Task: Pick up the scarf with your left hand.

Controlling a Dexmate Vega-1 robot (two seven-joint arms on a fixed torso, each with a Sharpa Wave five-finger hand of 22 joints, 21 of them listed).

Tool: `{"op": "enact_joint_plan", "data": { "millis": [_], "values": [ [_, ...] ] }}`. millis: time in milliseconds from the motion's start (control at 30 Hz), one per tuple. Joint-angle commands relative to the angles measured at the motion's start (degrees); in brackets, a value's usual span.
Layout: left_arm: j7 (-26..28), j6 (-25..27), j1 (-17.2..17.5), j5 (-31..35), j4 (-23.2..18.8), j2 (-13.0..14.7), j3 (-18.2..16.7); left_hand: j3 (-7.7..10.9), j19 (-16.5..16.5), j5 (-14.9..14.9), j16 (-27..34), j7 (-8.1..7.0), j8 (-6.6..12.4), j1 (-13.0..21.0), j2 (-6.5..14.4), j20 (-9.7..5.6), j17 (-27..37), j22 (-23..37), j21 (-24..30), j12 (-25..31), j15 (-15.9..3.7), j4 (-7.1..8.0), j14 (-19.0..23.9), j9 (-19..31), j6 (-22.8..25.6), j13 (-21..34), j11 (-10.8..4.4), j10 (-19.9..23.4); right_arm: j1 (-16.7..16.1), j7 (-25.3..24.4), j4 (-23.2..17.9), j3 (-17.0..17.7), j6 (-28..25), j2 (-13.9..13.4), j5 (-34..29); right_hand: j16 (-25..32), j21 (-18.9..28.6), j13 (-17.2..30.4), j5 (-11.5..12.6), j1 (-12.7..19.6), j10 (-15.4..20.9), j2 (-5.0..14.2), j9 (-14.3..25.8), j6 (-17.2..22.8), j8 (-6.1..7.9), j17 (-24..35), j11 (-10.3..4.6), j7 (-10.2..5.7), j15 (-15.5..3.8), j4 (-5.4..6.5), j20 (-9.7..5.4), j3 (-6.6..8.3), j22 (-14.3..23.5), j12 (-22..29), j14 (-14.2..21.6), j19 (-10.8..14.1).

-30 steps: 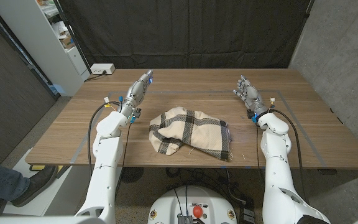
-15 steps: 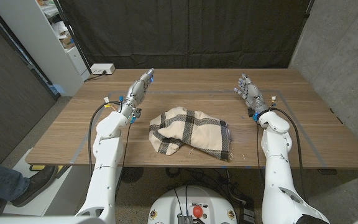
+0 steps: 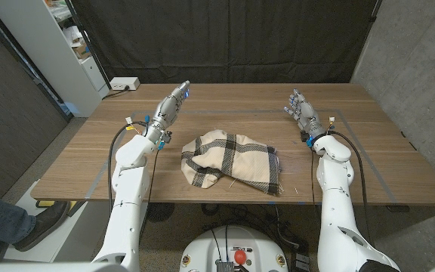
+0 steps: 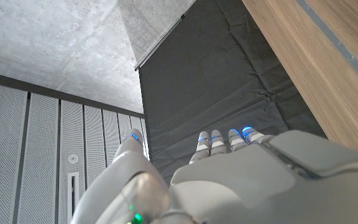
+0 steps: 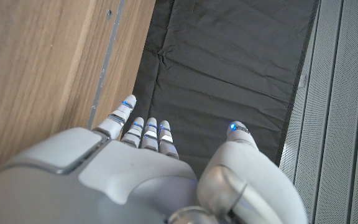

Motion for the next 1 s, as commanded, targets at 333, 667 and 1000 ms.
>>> {"op": "enact_joint_plan", "data": {
  "millis": [333, 667, 1000],
  "values": [
    [-1.97, -1.43, 1.84, -0.13, -2.8, 0.53, 0.95, -0.04, -1.0, -0.21, 0.29, 0.02, 0.26, 0.76, -0.09, 0.59, 0.34, 0.23, 0.14, 0.31, 0.07, -0.44, 0.59, 0.23, 0.58, 0.14, 0.11, 0.2, 0.09, 0.03, 0.41, -0.05, 0.4, 0.11, 0.25, 0.27, -0.39, 0.25, 0.06, -0.06, 0.1, 0.67, 0.31, 0.35, 0.32, 0.05, 0.2, -0.04, 0.26, -0.15, 0.0, 0.04, 0.2, 0.29, 0.08, 0.3],
    [-3.38, -1.24, 2.36, -0.14, -3.8, 1.4, 1.43, -0.02, -0.91, -0.32, 0.27, 0.04, 0.19, 0.95, -0.01, 0.74, 0.34, 0.23, 0.15, 0.26, 0.28, -0.57, 0.76, 0.22, 0.64, 0.15, -0.01, 0.26, -0.11, 0.02, 0.56, 0.05, 0.53, 0.23, 0.36, 0.27, -0.62, 0.25, 0.05, -0.08, 0.17, 0.71, 0.31, 0.34, 0.29, 0.0, 0.24, -0.09, 0.22, -0.2, 0.01, 0.0, 0.2, 0.32, 0.07, 0.36],
    [-3.93, -2.3, 2.8, 0.05, -4.44, 1.95, 1.58, 0.04, -0.87, -0.41, 0.25, 0.01, 0.25, 1.18, 0.1, 0.91, 0.34, 0.23, 0.14, 0.27, 0.21, -0.71, 0.88, 0.21, 0.97, 0.15, -0.03, 0.42, 0.01, 0.2, 0.75, -0.01, 0.74, 0.0, 0.34, 0.28, -0.87, 0.26, 0.03, -0.1, 0.1, 0.76, 0.31, 0.46, 0.31, -0.07, 0.23, -0.14, 0.26, -0.25, 0.08, -0.06, 0.21, 0.29, 0.09, 0.46]
  ]
}}
